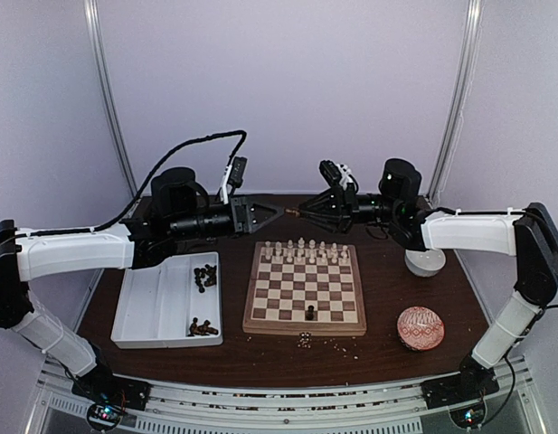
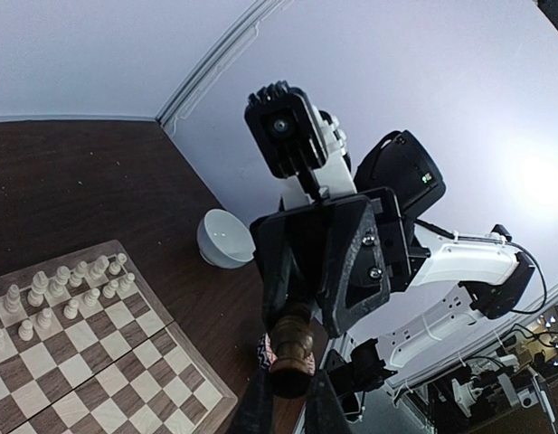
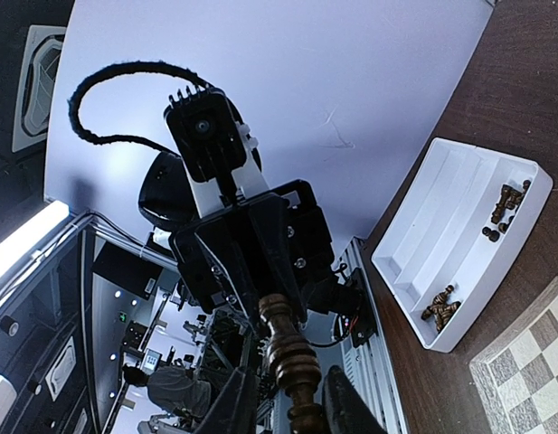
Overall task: Set up the chess pieces on the board
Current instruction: Pick up the pawn from the chess pile, then place the pawn at a7, then place the rook at h8, then pick up the pawn from the storage box.
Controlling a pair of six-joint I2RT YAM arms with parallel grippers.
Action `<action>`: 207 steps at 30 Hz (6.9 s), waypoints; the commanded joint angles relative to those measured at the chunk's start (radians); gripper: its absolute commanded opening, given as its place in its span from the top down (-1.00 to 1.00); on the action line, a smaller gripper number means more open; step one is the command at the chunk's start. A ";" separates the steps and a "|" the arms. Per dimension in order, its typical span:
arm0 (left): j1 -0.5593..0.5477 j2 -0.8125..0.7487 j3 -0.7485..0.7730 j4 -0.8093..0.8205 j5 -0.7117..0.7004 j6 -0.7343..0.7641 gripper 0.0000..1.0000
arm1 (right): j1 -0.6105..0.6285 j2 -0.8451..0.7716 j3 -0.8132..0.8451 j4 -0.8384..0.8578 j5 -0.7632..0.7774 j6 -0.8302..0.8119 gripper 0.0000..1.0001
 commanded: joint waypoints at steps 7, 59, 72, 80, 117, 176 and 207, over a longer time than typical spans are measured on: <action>-0.004 0.005 0.000 0.009 -0.030 0.012 0.97 | 0.007 -0.055 -0.019 -0.012 0.021 -0.045 0.83; -0.010 -0.077 -0.019 -0.491 -0.195 0.237 0.95 | 0.246 0.232 0.316 -1.672 1.117 -1.688 0.85; -0.012 -0.054 -0.004 -0.500 -0.186 0.240 0.95 | 0.227 0.284 0.332 -1.663 1.151 -1.694 0.77; -0.012 -0.040 0.020 -0.524 -0.177 0.253 0.95 | 0.223 0.279 0.335 -1.680 1.155 -1.702 0.51; -0.199 0.359 0.337 -1.166 -0.500 0.525 0.95 | -0.224 -0.380 -0.117 -1.242 0.494 -1.585 0.09; 0.199 0.094 0.101 -1.106 -0.545 0.396 0.28 | -0.224 -0.300 -0.088 -1.290 0.466 -1.628 0.08; 0.229 0.363 0.197 -1.098 -0.539 0.457 0.55 | -0.224 -0.273 -0.086 -1.309 0.478 -1.650 0.09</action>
